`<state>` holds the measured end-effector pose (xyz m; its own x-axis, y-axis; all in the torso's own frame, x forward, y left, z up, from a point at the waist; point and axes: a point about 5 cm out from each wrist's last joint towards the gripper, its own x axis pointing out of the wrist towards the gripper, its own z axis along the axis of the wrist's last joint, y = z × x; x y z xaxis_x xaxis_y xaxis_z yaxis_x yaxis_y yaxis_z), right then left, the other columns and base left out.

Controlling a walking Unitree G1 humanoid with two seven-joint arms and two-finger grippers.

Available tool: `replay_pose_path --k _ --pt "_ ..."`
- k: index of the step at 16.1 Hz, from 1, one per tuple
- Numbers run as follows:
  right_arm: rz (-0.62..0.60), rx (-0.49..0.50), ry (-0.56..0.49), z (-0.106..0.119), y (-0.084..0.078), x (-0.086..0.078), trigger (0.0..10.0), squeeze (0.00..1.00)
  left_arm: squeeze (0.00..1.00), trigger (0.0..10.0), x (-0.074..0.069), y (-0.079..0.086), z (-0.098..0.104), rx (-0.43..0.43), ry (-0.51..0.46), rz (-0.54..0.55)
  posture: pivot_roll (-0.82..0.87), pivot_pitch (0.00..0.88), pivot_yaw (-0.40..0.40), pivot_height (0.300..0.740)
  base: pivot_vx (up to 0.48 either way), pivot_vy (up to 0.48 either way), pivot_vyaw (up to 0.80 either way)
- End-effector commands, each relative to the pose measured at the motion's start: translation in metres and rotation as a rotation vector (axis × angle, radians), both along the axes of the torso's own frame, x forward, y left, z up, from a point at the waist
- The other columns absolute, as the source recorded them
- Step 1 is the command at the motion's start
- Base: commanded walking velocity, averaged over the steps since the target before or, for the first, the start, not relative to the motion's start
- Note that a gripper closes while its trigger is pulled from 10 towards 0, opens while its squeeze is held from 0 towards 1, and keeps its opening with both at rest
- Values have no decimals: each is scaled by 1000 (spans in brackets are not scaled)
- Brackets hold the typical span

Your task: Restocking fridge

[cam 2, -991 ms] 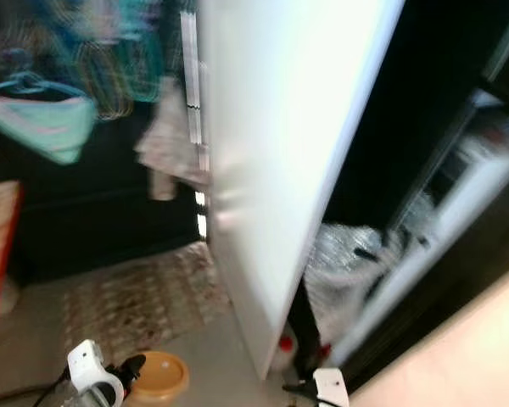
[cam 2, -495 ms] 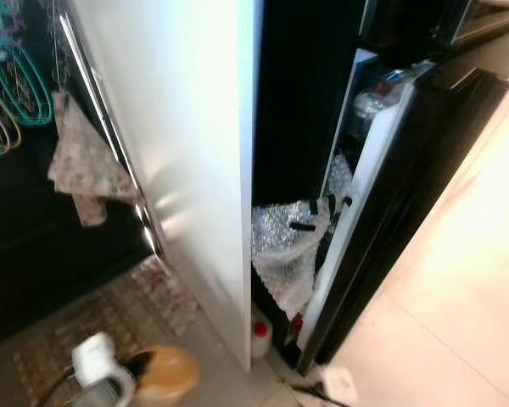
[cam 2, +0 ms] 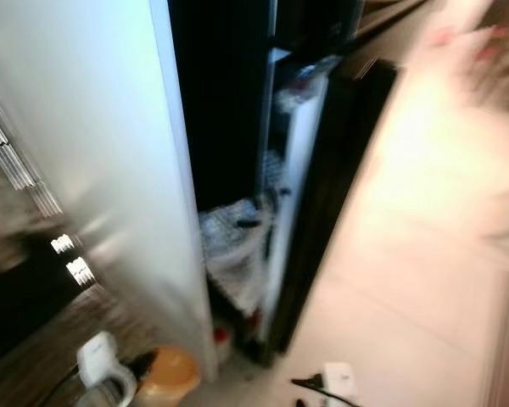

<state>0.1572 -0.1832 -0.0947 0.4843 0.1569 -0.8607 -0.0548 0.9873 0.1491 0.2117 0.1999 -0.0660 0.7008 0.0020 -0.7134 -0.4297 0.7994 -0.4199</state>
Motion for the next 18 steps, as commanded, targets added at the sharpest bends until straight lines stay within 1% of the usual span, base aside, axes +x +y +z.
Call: replay_pose_path --k 1,2,3,5,6,8,9,11,12,13,14,16,17,18 --pt "-17 -10 12 -1 -5 -4 10000 0 0 10000 -1 -3 -1 1 8 -9 19 0 13 740 0 0 -788" --pt "-20 -11 11 -1 -5 -5 10000 0 0 10000 -3 -1 -2 5 15 -6 19 0 14 740 0 0 -781" --pt "-45 -26 -6 -1 -6 -4 10000 0 0 10000 -5 1 -3 14 26 0 16 0 15 740 0 0 0" --pt "-35 -72 -43 1 -9 -1 10000 0 0 10000 -8 2 -5 20 35 3 19 0 11 740 0 0 0" --pt "-61 -91 -83 2 -10 0 10000 0 0 10000 -9 3 -5 21 37 8 18 0 11 740 0 0 0" --pt "-189 -133 -174 6 -15 3 10000 0 0 10000 -11 4 -6 24 42 10 12 0 13 740 0 0 0" --pt "-227 -163 -247 10 -17 6 10000 0 0 10000 -12 5 -6 27 47 9 8 0 15 740 0 0 0" --pt "-227 -154 -297 13 -16 9 10000 0 0 10000 -13 6 -7 30 49 9 4 0 15 740 0 0 0" --pt "-208 -133 -306 14 -14 10 10000 0 0 10000 -13 6 -7 31 49 10 1 0 15 740 0 0 0" --pt "-156 -131 -320 15 -12 12 10000 0 0 10000 -13 6 -7 33 49 9 3 0 13 740 0 0 0" --pt "-129 -100 -355 17 -9 14 10000 0 0 10000 -13 8 -6 37 48 11 3 0 12 740 0 0 0" --pt "-159 -51 -373 18 -7 15 10000 0 0 10000 -13 8 -6 38 48 11 -1 0 13 740 0 0 0" --pt "-128 -15 -380 19 -4 16 10000 0 0 10000 -13 8 -6 40 50 10 0 0 13 740 0 0 0" --pt "-97 -3 -380 19 -3 16 10000 0 0 10000 -13 8 -6 40 51 9 -1 0 13 740 0 0 0"
